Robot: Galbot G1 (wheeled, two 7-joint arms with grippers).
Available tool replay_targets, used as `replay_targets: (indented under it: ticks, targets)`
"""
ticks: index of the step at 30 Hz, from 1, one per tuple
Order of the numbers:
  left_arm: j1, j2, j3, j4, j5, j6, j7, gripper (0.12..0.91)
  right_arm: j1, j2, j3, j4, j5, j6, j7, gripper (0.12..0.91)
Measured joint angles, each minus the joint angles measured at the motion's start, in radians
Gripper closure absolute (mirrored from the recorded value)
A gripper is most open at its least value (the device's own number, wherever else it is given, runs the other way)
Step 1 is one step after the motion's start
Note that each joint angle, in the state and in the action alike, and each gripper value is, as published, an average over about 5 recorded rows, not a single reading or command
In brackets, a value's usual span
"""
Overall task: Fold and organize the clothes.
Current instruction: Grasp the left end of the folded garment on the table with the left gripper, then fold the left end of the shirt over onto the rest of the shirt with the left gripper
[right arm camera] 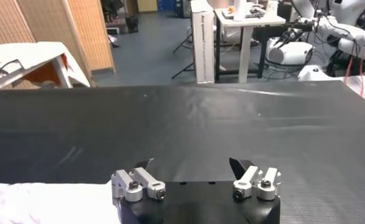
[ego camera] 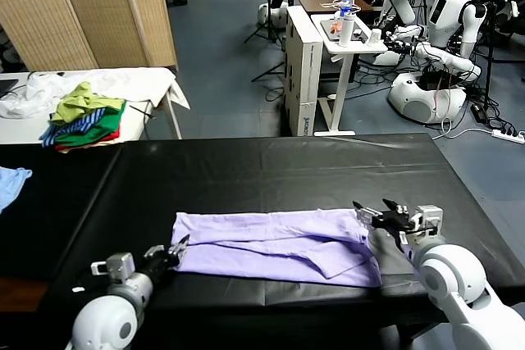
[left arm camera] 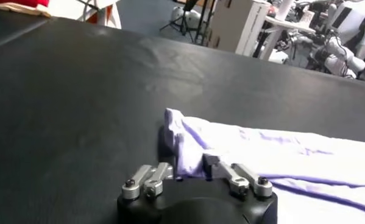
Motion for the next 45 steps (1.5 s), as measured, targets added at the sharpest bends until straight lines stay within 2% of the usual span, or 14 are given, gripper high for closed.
replay_targets:
  ticks: [3,8,15,22,28,32,37,45]
  targets:
    - [-0.003,0.0,-0.001,0.0,-0.017,0.006,-0.002,0.79,-0.001,0.001,0.001,0.0,-0.003,0.002,-0.001,0.118]
    - [0.001,0.009,-0.005,-0.008,-0.008,0.005,-0.009,0.853,-0.012,0.004,0.012,0.008,-0.005,0.022,-0.004,0.118]
    - [0.036,0.057,-0.04,-0.029,0.14,-0.04,0.023,0.853,-0.049,0.008,0.04,0.03,-0.013,0.064,-0.035,0.118]
    - [0.096,0.165,-0.157,-0.021,0.103,-0.06,0.048,0.853,-0.101,0.021,0.047,0.052,-0.041,0.08,-0.047,0.118]
    - [0.155,0.258,-0.281,-0.001,0.149,-0.115,0.057,0.853,-0.126,0.03,0.043,0.058,-0.053,0.085,-0.051,0.118]
    - [0.16,0.269,-0.309,-0.014,0.141,-0.104,0.037,0.853,-0.135,0.033,0.051,0.065,-0.057,0.086,-0.051,0.118]
    - [0.154,0.228,-0.279,-0.08,0.097,-0.073,0.003,0.853,-0.155,0.03,0.071,0.074,-0.059,0.088,-0.05,0.118]
    - [0.125,0.114,-0.135,-0.241,-0.086,0.01,-0.115,0.853,-0.188,0.039,0.092,0.075,-0.084,0.091,-0.049,0.118]
